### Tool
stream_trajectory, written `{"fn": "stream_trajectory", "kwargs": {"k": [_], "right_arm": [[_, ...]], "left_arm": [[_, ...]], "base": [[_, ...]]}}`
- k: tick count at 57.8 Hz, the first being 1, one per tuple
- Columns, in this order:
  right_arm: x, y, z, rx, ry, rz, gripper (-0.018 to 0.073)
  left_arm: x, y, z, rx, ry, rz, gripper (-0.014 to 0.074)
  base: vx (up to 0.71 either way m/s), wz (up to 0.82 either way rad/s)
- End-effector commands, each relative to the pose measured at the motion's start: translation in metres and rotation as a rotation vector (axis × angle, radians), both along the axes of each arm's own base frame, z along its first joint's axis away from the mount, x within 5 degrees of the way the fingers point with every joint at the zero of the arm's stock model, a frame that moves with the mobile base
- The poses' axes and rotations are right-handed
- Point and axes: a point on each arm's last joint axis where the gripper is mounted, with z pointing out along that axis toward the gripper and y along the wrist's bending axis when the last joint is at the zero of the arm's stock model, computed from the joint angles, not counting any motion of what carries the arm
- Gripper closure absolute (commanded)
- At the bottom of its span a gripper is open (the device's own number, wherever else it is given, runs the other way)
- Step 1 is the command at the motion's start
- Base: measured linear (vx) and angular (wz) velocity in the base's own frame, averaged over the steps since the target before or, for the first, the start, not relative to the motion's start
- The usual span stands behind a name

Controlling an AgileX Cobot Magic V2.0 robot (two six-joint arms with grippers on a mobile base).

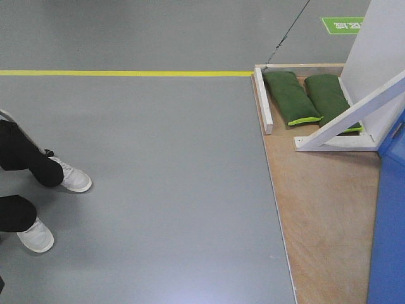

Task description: Move to blue door and open it

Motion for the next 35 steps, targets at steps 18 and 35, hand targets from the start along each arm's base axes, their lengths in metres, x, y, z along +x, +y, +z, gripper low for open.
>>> {"fn": "stream_trajectory", "kwargs": {"k": [18,35], "right_arm": [[-0.021,0.003,0.118,-0.045,-0.408,0.021,0.0547],[-0.034,-0.002,0.137,-0.323,-0.657,-0.165,0.0547]], "left_arm": [[-0.001,-0.001,0.017,-0.009,-0.123,-0.011,0.0524],[-0.001,-0.001,0.017,-0.009,-0.123,-0.011,0.0524]], "base": [[0.00,0.00],[0.00,0.00]]}}
